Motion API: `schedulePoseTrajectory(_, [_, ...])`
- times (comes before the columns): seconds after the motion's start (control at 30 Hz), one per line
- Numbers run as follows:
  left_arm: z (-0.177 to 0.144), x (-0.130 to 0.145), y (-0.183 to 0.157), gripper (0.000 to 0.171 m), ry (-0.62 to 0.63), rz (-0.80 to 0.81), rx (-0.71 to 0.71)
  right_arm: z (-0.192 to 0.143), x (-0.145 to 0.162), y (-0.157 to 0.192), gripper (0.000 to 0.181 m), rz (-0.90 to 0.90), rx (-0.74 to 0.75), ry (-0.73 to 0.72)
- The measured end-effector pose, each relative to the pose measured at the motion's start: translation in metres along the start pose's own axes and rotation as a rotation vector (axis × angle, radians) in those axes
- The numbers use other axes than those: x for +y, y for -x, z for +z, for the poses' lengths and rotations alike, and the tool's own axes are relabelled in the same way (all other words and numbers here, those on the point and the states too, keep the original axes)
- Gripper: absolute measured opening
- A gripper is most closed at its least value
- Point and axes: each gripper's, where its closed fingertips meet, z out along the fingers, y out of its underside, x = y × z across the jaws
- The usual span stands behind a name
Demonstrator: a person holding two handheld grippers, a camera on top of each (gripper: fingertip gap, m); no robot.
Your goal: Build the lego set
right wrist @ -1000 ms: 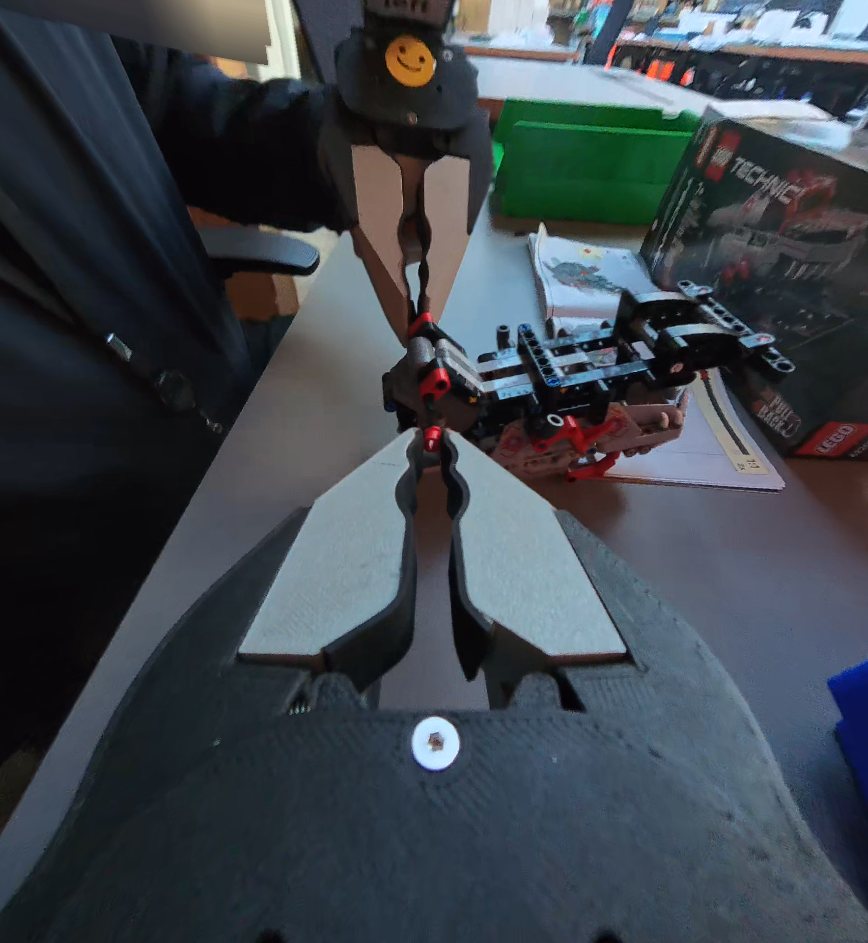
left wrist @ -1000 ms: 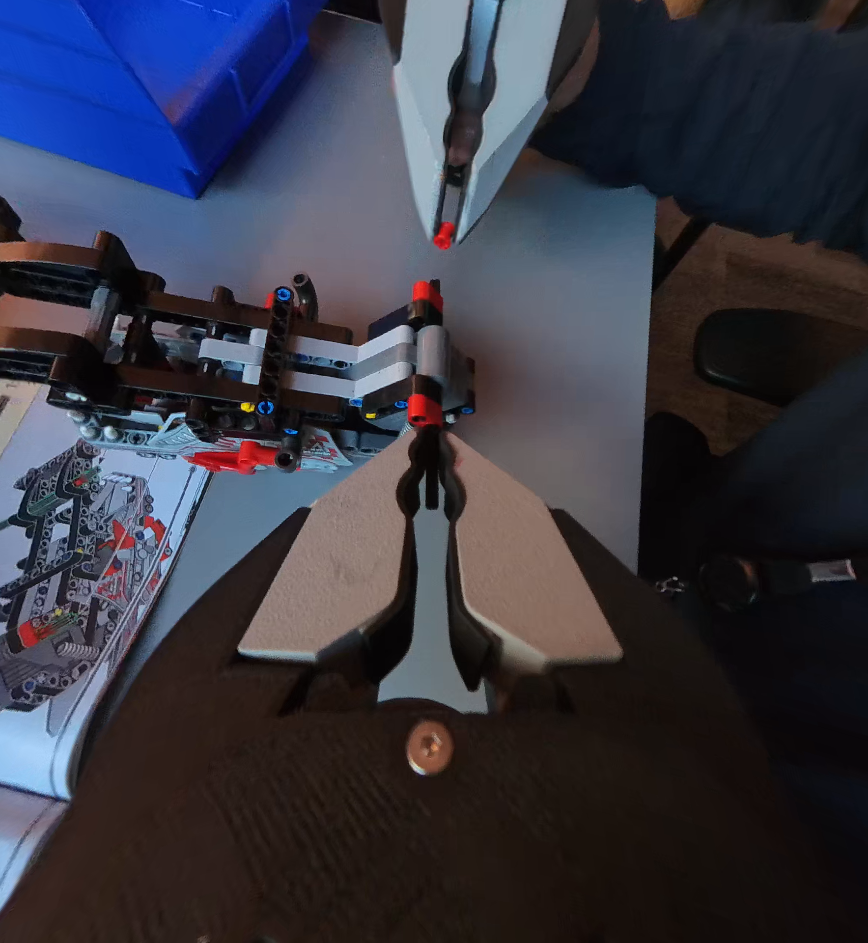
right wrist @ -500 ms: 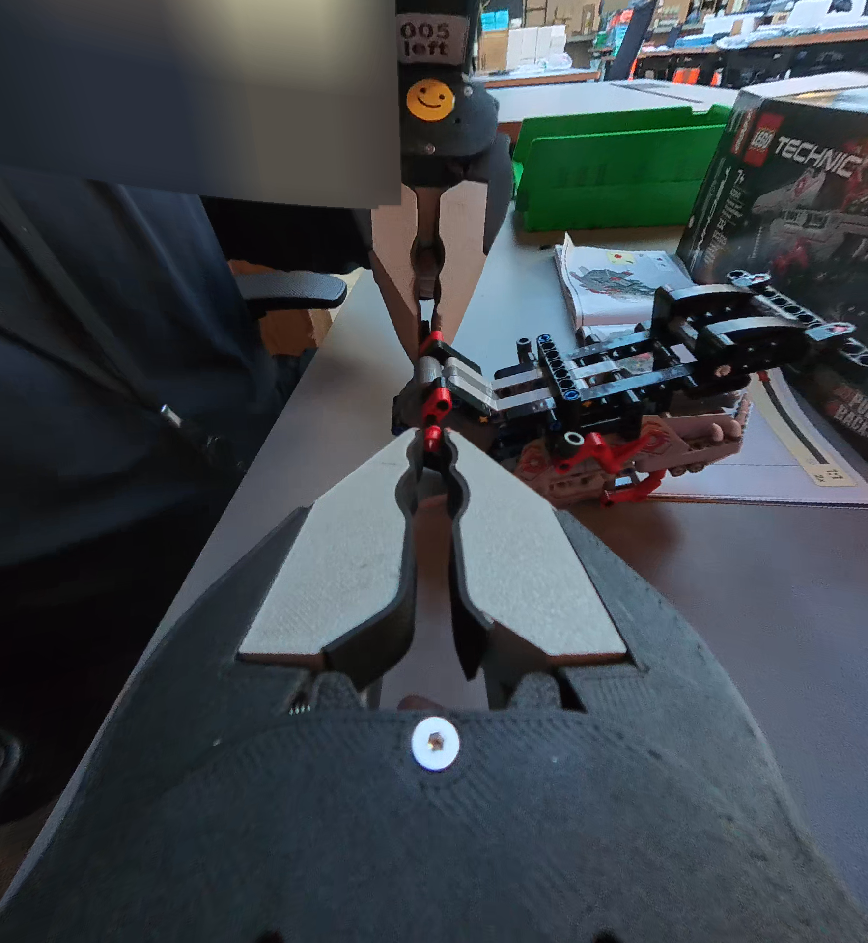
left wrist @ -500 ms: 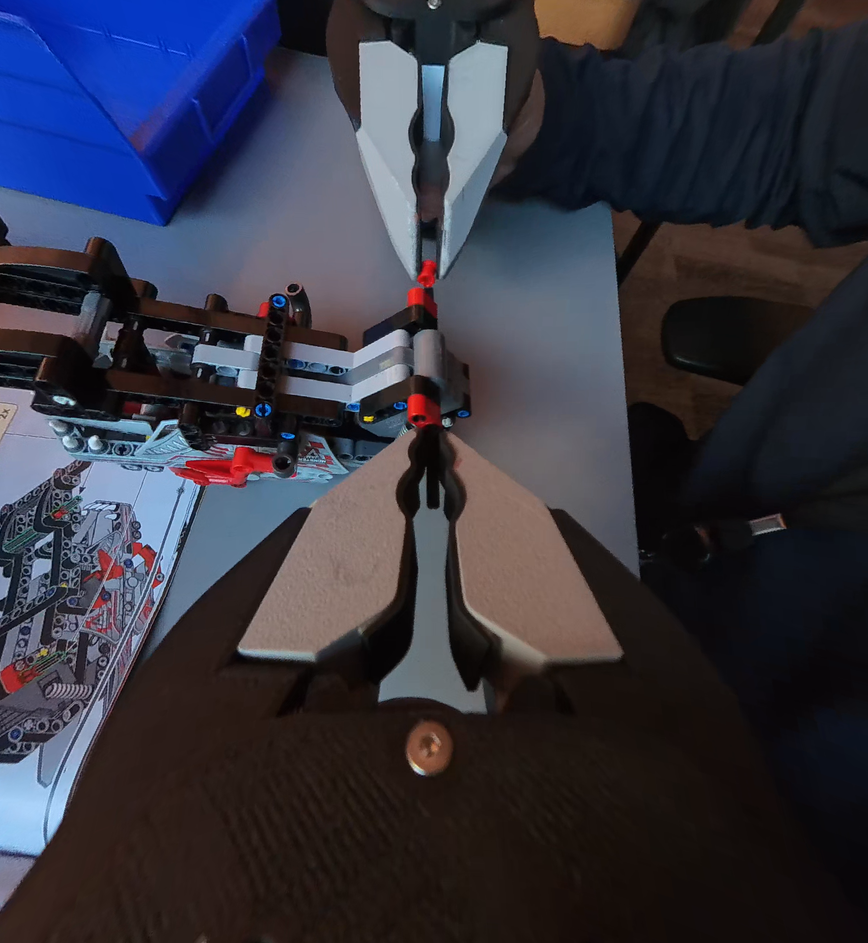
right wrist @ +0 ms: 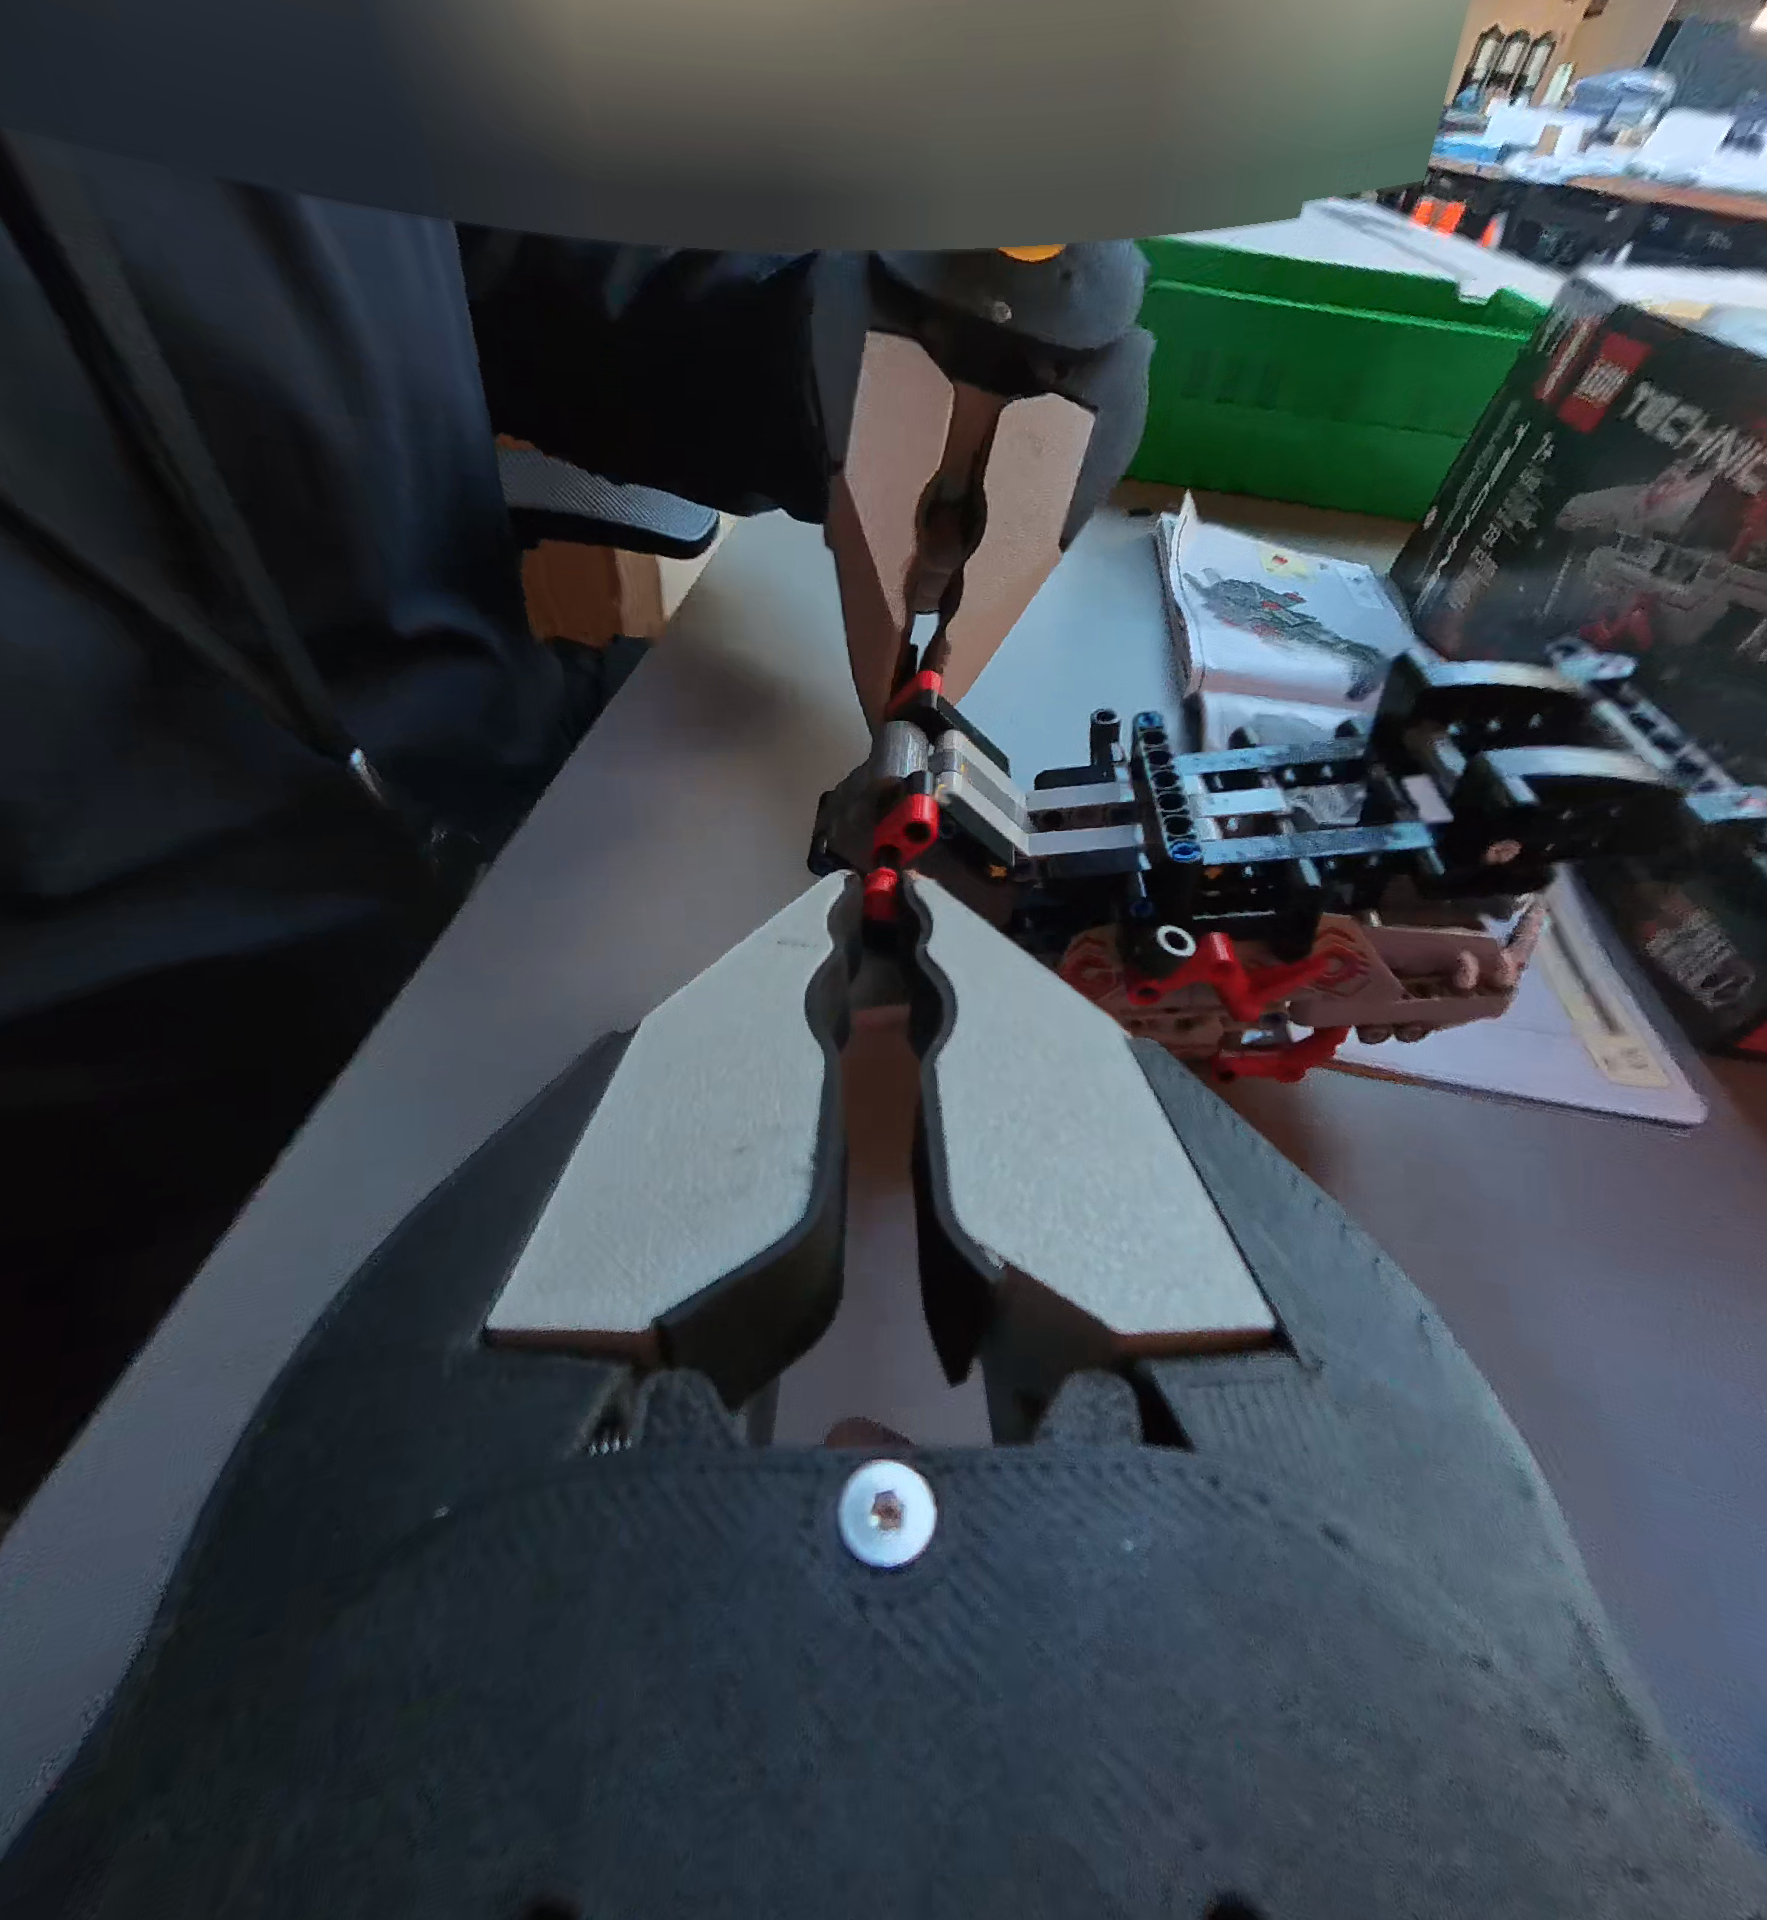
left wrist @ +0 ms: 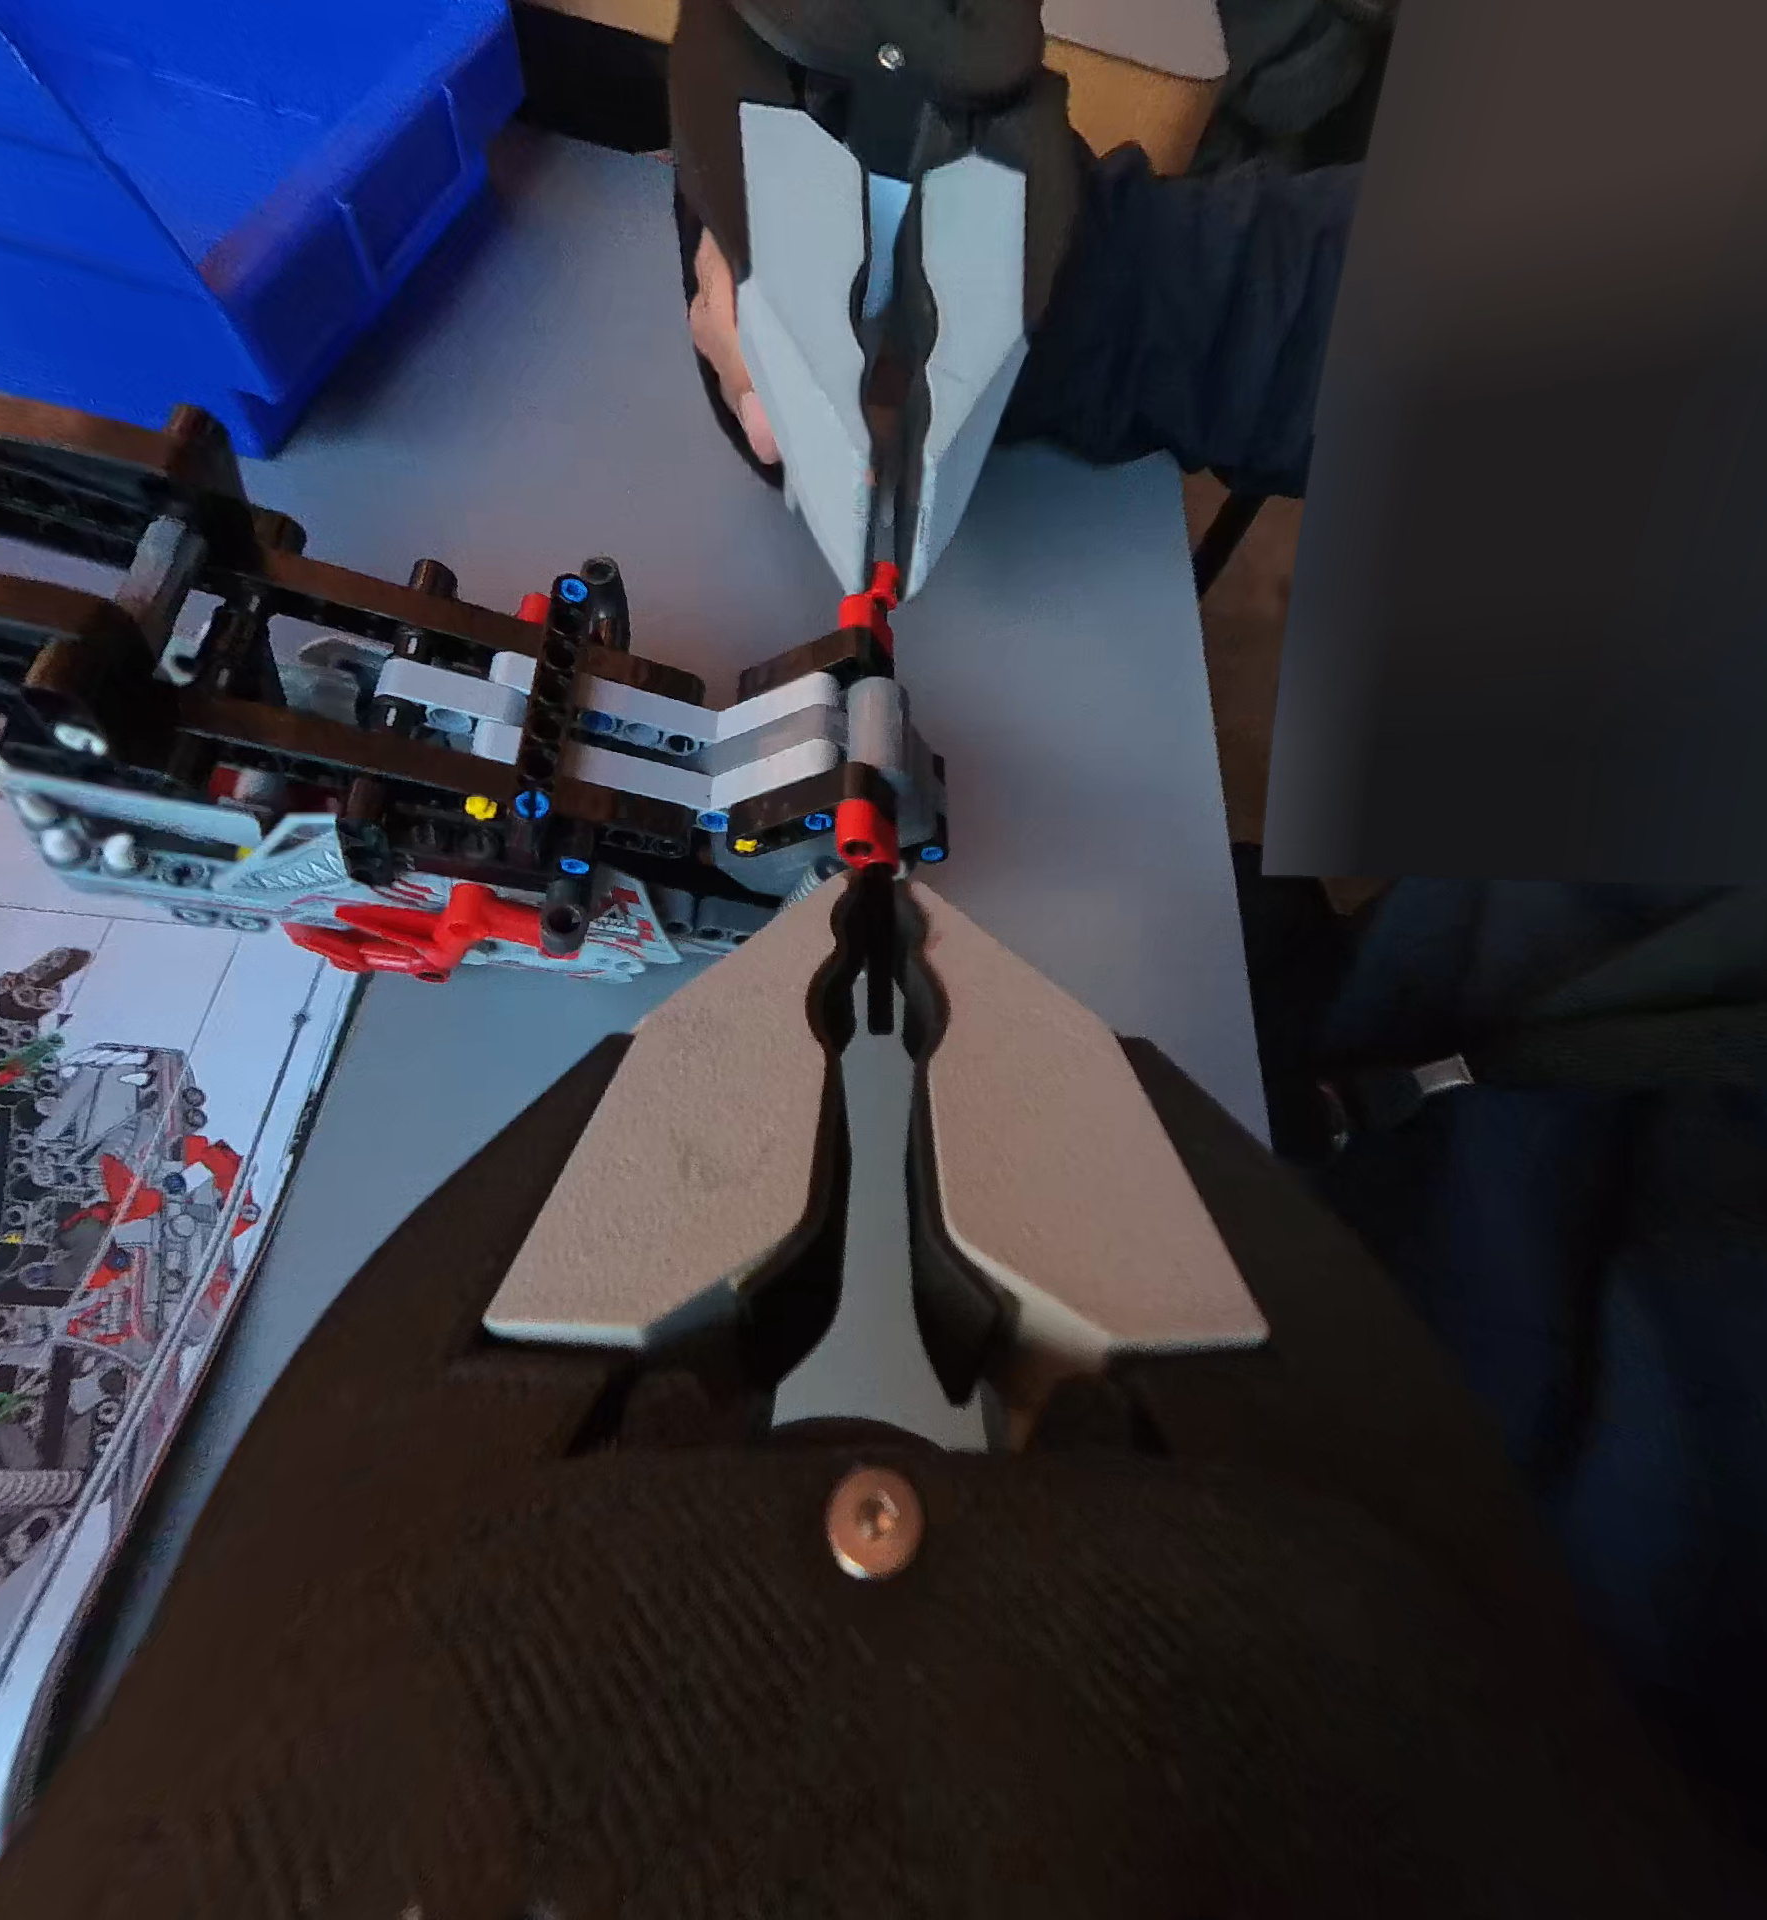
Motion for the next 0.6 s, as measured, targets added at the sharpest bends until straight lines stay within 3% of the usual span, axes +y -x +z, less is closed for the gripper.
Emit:
schedulePoseTrajectory(0.17, [0.0, 0.002, -0.002, 0.0, -0.038, -0.059, 0.062, 0.002, -0.001, 0.003, 0.003, -0.112, 0.066, 0.014])
schedulePoseTrajectory(0.27, [0.001, 0.001, -0.007, 0.0, -0.071, -0.098, 0.123, 0.002, 0.0, 0.007, 0.002, -0.342, 0.136, 0.032])
schedulePoseTrajectory(0.33, [0.002, 0.001, -0.01, 0.0, -0.093, -0.132, 0.183, 0.004, -0.001, 0.009, 0.002, -0.388, 0.161, 0.051])
schedulePoseTrajectory(0.47, [0.005, -0.002, -0.006, 0.0, -0.111, -0.031, 0.135, 0.001, 0.003, 0.007, 0.003, -0.126, 0.14, 0.056])
schedulePoseTrajectory(0.6, [0.008, -0.005, -0.004, 0.0, -0.103, 0.147, 0.026, -0.001, 0.005, 0.007, 0.002, -0.026, 0.08, 0.038])
